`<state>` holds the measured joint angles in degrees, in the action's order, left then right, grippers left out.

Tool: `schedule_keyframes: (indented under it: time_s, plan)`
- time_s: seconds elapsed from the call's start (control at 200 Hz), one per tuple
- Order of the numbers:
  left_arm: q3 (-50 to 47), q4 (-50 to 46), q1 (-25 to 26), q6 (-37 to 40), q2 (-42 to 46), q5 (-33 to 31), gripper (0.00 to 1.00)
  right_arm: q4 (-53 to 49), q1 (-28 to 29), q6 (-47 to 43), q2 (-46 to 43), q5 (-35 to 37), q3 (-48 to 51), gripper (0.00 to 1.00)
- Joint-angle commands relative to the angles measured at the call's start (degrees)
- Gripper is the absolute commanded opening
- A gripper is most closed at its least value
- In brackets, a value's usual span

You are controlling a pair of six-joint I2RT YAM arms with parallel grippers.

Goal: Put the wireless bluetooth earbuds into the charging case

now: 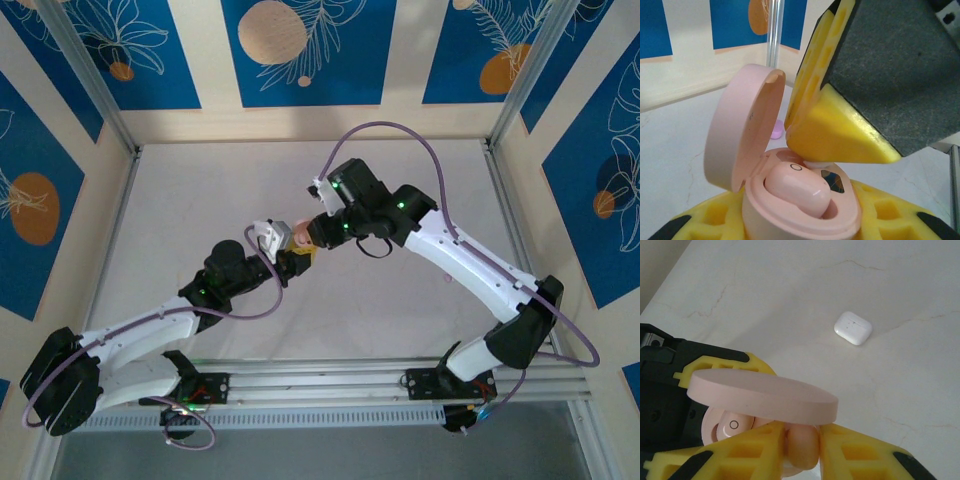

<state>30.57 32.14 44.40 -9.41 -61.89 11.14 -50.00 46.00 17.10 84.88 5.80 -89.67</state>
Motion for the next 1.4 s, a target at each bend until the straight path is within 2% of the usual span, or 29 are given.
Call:
schedule_keyframes:
  time_s: [0.0,0.31,0.565,1.055,1.391]
  plan:
    - [1.13,4.41,0.59,-1.02,0.81,0.76,0.26,-0.10,0.23,0.39,-1.77,-0.63,0.37,0.24]
    - [0.72,7.06,0.58,-2.14,0.28,2.40,0.26,-1.37,2.11,-1.23,-0.93,7.91,0.19,0.22]
    - [0.64,8.17,0.58,-3.04,0.28,1.78,0.26,-0.89,4.07,-3.88,-1.04,7.98,0.30,0.22]
    - [0.31,10.05,0.54,-3.43,0.01,2.44,0.26,0.58,3.16,-3.29,-3.43,0.92,0.94,0.29]
    - [0.21,10.35,0.57,-3.67,-0.16,3.18,0.26,1.98,0.61,-1.63,-5.47,-4.18,1.65,0.28]
